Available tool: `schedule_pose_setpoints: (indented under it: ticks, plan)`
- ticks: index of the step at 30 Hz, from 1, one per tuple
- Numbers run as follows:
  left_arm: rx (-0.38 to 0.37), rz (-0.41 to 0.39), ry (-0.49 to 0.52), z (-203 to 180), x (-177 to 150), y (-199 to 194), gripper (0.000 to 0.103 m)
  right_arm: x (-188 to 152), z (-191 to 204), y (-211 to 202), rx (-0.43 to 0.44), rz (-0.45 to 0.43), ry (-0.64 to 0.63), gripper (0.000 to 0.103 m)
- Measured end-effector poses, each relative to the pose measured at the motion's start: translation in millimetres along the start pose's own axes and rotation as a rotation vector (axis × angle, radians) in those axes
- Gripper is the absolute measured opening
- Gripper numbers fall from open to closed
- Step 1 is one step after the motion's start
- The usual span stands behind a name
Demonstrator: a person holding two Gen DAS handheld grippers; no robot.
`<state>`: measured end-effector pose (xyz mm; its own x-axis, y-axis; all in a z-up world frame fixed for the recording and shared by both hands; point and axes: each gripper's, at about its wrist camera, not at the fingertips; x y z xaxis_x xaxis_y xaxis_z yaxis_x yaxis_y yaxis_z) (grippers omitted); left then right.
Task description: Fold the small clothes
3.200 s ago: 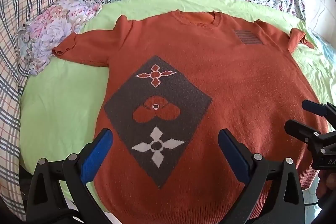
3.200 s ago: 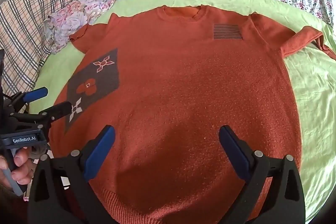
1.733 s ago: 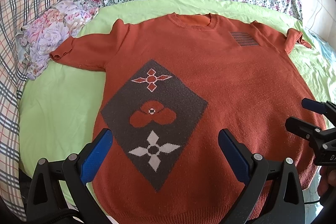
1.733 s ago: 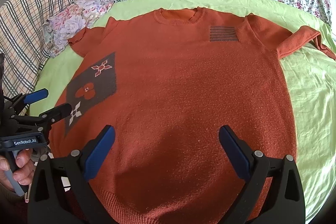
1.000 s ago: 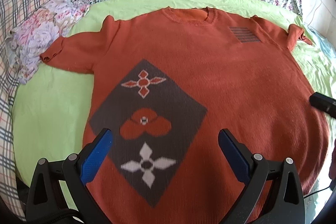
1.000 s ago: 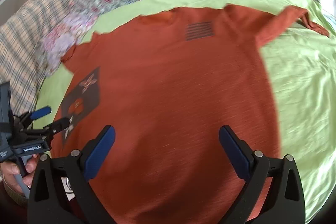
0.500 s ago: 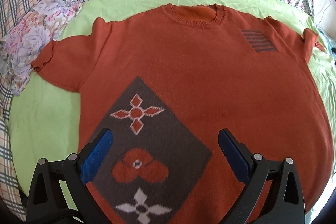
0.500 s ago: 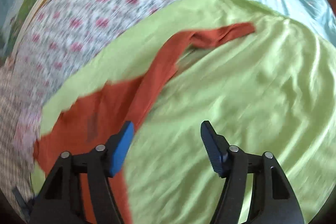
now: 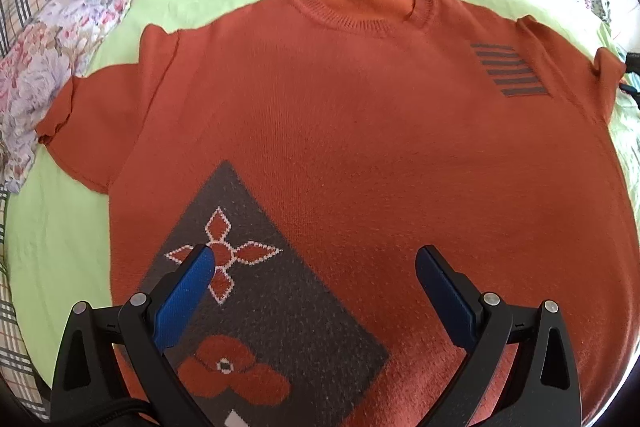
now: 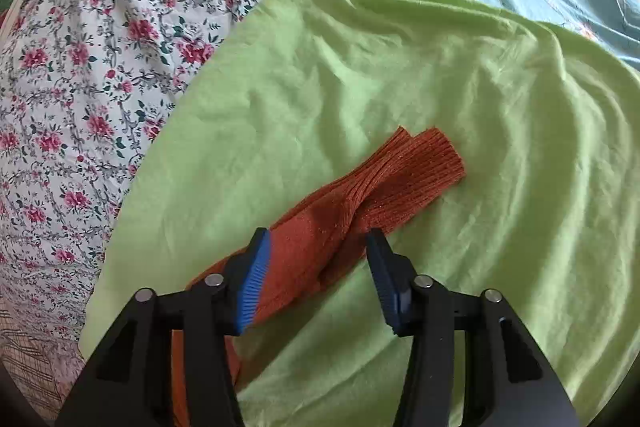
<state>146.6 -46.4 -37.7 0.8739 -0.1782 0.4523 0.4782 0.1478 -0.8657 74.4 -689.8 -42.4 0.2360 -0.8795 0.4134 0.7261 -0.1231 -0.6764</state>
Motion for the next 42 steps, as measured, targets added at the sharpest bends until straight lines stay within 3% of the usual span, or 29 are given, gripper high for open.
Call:
schedule_pose_setpoints:
  ticks: [2,4,8,14,18,24,32,35,39,41,42]
  plan:
    - [0.001,0.008,0.001,0.2,-0.5,2.7,0.101,3.8,-2.7,3.9,-0.009,-0.016,-0.010,0.021]
    - [-0.004,0.008,-0.003,0.3,-1.4,2.7,0.101,8.0,-1.3,4.2,-0.010,-0.034,-0.034,0.008]
    - [-0.018,-0.002,-0.015,1.7,-3.2,0.7,0.101,1.8,29.7,-9.3,0.019,-0.071,-0.179,0.006]
    - [-0.044,-0.027,-0.032,7.6,-7.5,-10.3,0.101,-54.0,119.5,-39.7,0.229,-0.043,-0.443,0.005]
    - [-0.050,-0.049,-0.054,20.5,-15.4,-20.2,0.101,-122.1,197.0,-51.6,0.391,0.043,-0.623,0.005]
    - [-0.058,-0.057,-0.130,53.3,-27.2,-25.5,0.101,-249.2,296.3,-32.7,0.601,0.271,-0.811,0.005]
    - [-0.070,-0.048,-0.234,101.2,-39.2,-17.0,0.101,-393.1,364.4,30.5,0.677,0.583,-0.953,0.005]
    - [-0.099,-0.035,-0.261,111.0,-40.9,-9.8,0.101,-418.8,375.8,48.0,0.685,0.630,-0.967,0.005]
    - [-0.158,-0.043,-0.275,115.7,-33.9,-3.3,0.101,-422.4,370.3,64.1,0.664,0.656,-0.910,0.009]
    - [-0.202,-0.058,-0.272,115.5,-22.3,-0.2,0.101,-416.5,364.9,61.3,0.667,0.644,-0.886,0.034]
    - [-0.218,-0.063,-0.266,115.1,-14.6,3.3,0.101,-412.2,361.2,56.1,0.666,0.621,-0.892,0.038]
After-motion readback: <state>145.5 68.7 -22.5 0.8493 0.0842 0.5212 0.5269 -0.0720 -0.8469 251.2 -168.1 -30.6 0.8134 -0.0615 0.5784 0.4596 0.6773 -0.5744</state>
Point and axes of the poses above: each gripper's, at about its wrist camera, not at the fingertips, and y roughly the way its jaws point, z to its left, x to its top, and after that the axes turned 8 degrees about x, right-handed
